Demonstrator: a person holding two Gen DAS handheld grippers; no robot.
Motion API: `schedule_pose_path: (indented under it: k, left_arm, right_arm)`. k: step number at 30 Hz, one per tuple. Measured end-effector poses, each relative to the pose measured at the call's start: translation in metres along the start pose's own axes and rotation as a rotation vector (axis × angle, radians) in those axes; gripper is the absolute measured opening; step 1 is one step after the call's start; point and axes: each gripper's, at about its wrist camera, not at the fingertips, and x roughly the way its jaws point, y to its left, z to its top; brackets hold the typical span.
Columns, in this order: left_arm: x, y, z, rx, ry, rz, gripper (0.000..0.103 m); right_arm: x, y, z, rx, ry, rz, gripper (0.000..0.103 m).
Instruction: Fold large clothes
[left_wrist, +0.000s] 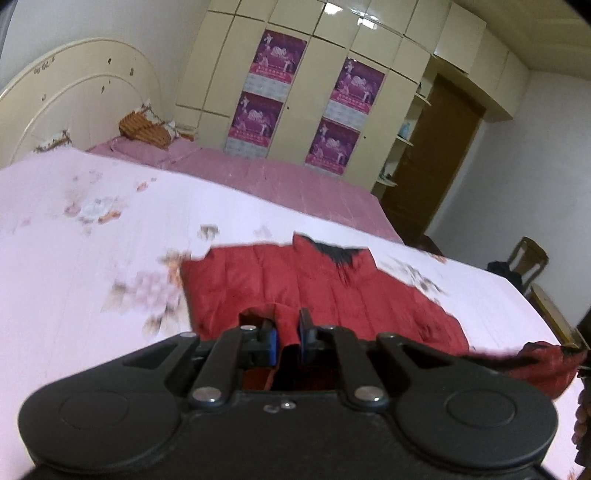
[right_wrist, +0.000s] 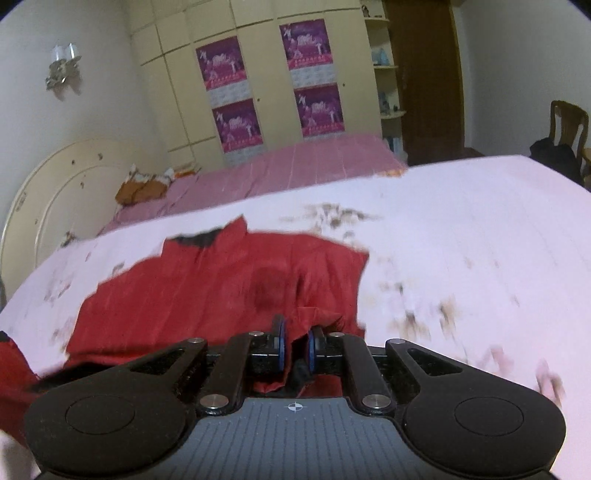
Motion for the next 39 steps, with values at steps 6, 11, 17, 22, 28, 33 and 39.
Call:
schedule_pose_path:
  k: [6, 11, 17, 22, 28, 33, 39]
  left_arm:
    - [0.054, -0.009, 0.038, 0.017, -0.043, 0.048, 0.010]
    - [0.104, -0.013, 0.063, 0.029, -0.064, 0.108, 0.010]
    - [0.157, -0.014, 0.077, 0.050, -0.063, 0.188, 0.010]
    - [0.200, -0.012, 0.079, 0.068, -0.021, 0.246, 0.010]
    - [0.233, -0.008, 0.078, 0.072, 0.000, 0.282, 0.010]
    - [0.260, -0.001, 0.079, 0.042, 0.053, 0.317, 0.015]
    - [0.270, 0.013, 0.083, -0.041, 0.052, 0.264, 0.049]
  right_arm:
    - [0.056, -0.004, 0.045, 0.012, -0.020, -0.020, 0.010]
    - [0.110, -0.009, 0.075, 0.042, -0.003, -0.035, 0.010]
    - [0.178, -0.015, 0.098, 0.053, 0.027, -0.061, 0.010]
    - [0.228, -0.025, 0.102, 0.089, 0.092, -0.074, 0.010]
    - [0.264, -0.029, 0.105, 0.100, 0.124, -0.073, 0.010]
    - [0.289, -0.034, 0.109, 0.138, 0.151, -0.064, 0.011]
    - [0.294, -0.034, 0.111, 0.168, 0.111, -0.054, 0.061]
